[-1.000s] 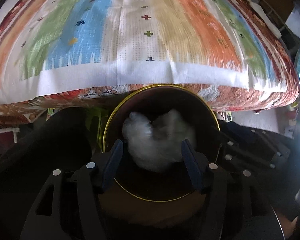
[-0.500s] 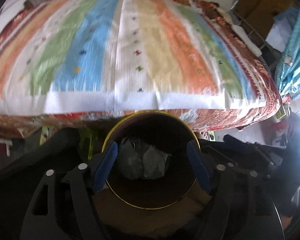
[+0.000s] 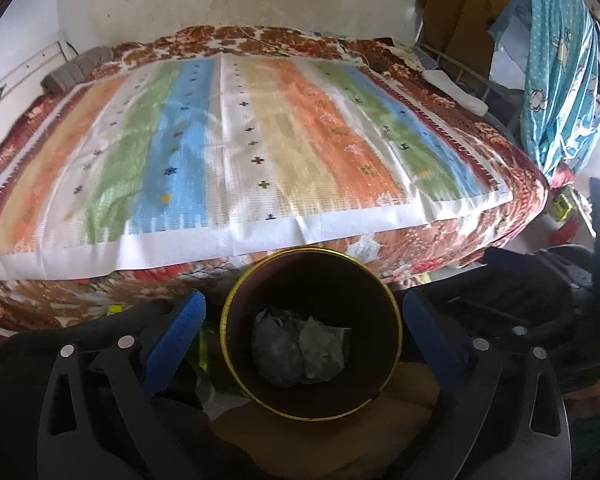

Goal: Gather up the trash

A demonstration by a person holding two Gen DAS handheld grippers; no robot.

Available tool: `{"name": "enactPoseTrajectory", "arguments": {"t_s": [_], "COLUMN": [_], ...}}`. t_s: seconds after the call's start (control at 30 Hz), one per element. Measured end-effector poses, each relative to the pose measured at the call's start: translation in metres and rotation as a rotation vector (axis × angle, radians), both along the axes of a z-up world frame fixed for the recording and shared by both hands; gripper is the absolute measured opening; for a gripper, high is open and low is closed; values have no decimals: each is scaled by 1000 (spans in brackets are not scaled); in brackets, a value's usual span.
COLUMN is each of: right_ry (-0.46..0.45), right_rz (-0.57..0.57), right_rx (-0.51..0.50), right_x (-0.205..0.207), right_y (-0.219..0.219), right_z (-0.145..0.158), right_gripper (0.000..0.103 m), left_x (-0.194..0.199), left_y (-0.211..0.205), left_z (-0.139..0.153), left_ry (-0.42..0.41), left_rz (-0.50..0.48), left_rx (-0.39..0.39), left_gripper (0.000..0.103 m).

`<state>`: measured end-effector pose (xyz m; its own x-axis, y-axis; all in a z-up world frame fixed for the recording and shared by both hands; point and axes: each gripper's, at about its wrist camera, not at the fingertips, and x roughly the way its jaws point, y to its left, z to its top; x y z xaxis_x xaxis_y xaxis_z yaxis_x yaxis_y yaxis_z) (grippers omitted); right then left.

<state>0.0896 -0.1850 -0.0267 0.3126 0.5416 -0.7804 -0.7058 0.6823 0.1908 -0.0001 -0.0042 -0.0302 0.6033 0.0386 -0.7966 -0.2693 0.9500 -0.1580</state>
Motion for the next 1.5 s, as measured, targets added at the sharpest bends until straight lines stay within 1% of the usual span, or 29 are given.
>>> {"name": "enactPoseTrajectory", "arguments": {"t_s": [0.03,0.1,0.13,0.2,0.27,0.37,0.5,0.9,1.3,1.5], "right_ry": [-13,-21,-28,-29,-21,-11,-6,43,33,48], "right_rz": [0,10,15,18,20,27,39,53,44,45], "right_rx": [4,7,10,8,11,24,29,53,34,53], "right_x": [-1,-3,-4,-5,-4,-3,-5,-1,-3,-3], "right_y": [0,0,0,1,1,0,1,-2,-2,-7], "right_z": [0,1,2,2,2,2,2,3,4,7], "right_gripper": [94,94,94,94,94,94,94,94,94,94], "left_x": [-1,-2,-2,-4,-6,-9,-12,-13,-12,-12], "left_y": [0,3,5,7,9,11,9,11,13,14], "left_z": [-2,-7,-8,-8,-6,-5,-1,-4,-5,-9], "left_ry": [4,9,12,13,5,0,-17,2,7,14], "left_rz": [-4,-24,-20,-2,-2,11,-7,-7,-3,3], "left_rx": [-13,-85,-93,-82,-95,-93,-94,-103,-104,-103], "left_gripper": [97,97,97,97,97,97,97,97,97,97]}}
